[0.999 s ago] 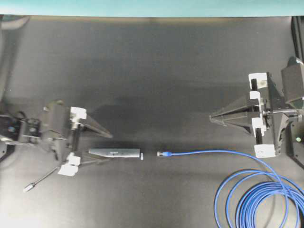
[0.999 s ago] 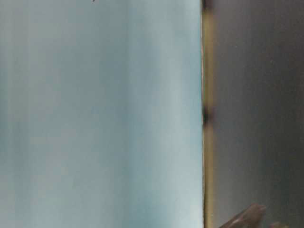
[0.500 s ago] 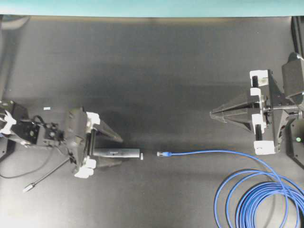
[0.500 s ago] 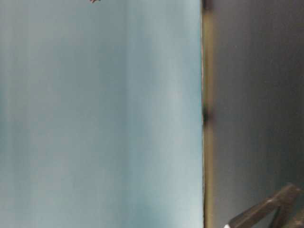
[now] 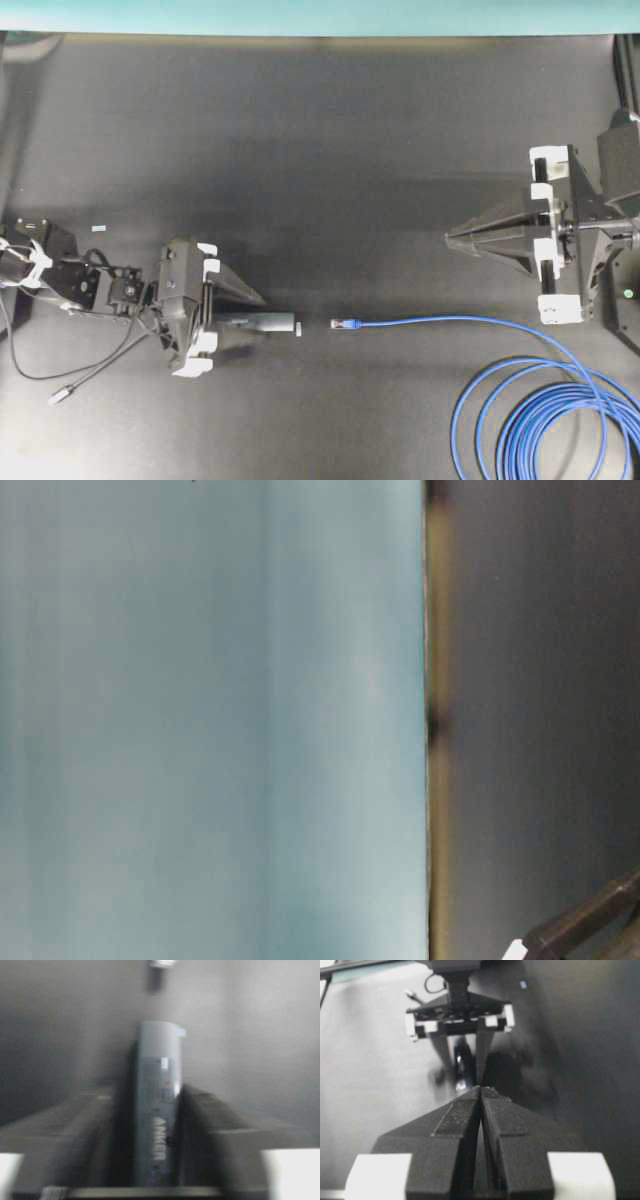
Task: Insert the LAN cable into the hub.
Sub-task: 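Lower the left gripper over the grey hub and close on it, then move the right gripper toward the blue LAN cable plug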
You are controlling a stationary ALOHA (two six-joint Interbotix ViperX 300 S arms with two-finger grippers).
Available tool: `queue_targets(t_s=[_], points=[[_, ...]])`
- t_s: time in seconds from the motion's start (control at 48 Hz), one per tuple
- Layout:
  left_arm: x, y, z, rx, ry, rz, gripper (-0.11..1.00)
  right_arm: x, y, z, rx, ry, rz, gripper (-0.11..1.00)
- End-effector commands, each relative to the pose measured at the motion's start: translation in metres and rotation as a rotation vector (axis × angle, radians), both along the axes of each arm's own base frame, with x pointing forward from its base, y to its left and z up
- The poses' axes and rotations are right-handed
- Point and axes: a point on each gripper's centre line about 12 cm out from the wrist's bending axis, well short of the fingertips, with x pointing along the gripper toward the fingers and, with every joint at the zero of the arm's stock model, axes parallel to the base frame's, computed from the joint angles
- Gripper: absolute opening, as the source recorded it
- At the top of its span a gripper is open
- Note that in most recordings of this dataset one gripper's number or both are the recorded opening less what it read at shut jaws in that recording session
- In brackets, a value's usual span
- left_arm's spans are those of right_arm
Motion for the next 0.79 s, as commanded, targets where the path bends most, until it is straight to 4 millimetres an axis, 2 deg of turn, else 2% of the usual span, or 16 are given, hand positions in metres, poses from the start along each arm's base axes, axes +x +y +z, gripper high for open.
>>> queue_targets(t_s=[0.0,0.125,0.229,0.437,0.5,0.583,0.77], points=[[0.003,-0.004,0.002,0.004,-0.008,-0.014,0.27,0.001,0.000,0.005,0.010,-0.016,-0.003,0.00],[0.004,-0.005,0.004,0.006,-0.009,-0.019,0.28,0.001,0.001,0.000,0.012,-0.001,0.001,0.00],[0.010,-0.006,0.015,0.010,-0.023,-0.019,0.28,0.001,0.004,-0.011,0.024,0.037,0.005,0.00],[0.019,-0.006,0.043,0.044,0.004,-0.028,0.28,0.008,0.013,-0.051,0.086,0.150,0.011,0.01],[0.019,-0.007,0.054,0.060,0.000,-0.034,0.28,0.012,0.017,-0.061,0.087,0.170,0.021,0.04],[0.019,-0.006,0.069,0.075,-0.012,-0.035,0.28,0.022,0.023,-0.075,0.081,0.191,0.035,0.20],[0.014,-0.002,0.089,0.078,-0.043,-0.027,0.28,0.053,0.029,-0.102,0.057,0.237,0.048,0.74]])
